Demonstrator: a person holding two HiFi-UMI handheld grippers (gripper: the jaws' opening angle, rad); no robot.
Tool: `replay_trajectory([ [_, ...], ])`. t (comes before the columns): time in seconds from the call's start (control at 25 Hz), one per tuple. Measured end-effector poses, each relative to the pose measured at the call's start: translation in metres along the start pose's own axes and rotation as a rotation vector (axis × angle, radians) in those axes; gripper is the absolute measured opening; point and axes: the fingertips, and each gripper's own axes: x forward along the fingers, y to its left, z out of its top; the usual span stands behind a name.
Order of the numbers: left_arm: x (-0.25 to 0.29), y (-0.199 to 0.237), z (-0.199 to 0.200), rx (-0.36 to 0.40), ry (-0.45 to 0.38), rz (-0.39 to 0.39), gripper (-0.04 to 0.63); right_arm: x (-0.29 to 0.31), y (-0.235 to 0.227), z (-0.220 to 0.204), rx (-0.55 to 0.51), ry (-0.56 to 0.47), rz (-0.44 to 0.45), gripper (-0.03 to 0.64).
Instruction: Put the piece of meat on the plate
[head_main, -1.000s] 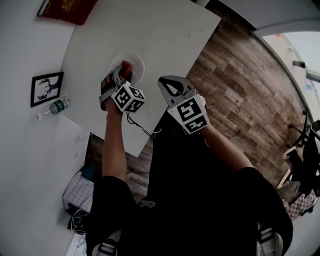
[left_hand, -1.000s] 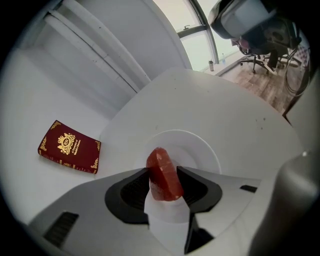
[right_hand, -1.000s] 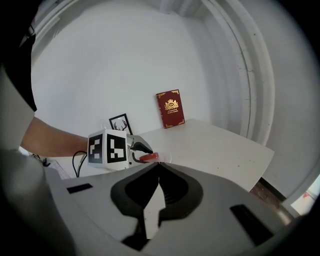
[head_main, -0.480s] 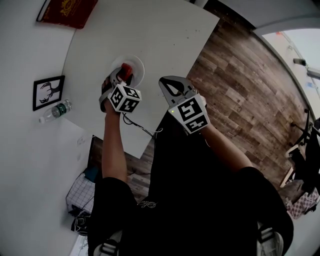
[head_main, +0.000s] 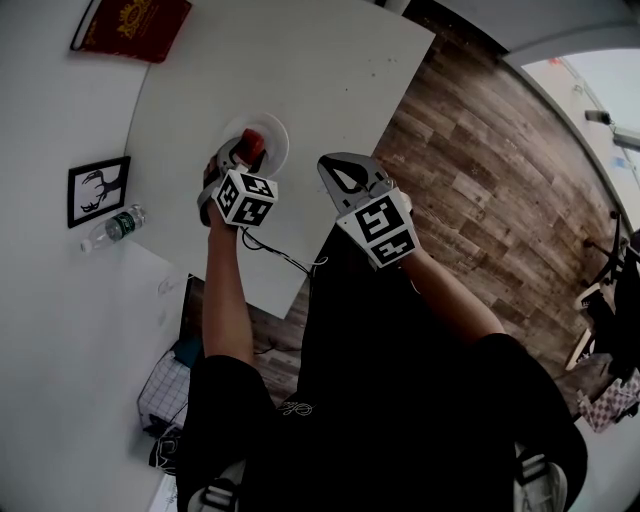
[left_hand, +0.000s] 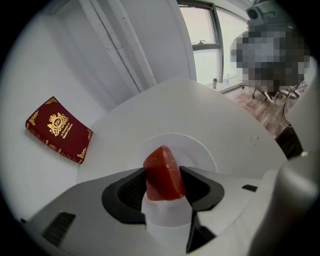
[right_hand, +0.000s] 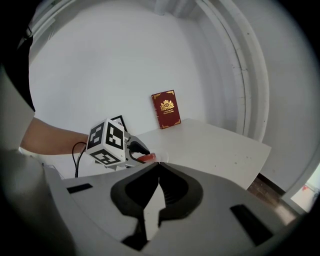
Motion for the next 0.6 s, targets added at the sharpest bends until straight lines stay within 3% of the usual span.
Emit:
replay_trajectory([
  [0.6, 0.0009, 0.0011, -0.0007, -0.030, -0.003, -0.031, 0.216, -0.0068, -0.0055, -0.0110, 0.034, 0.012, -0.030, 0.021],
])
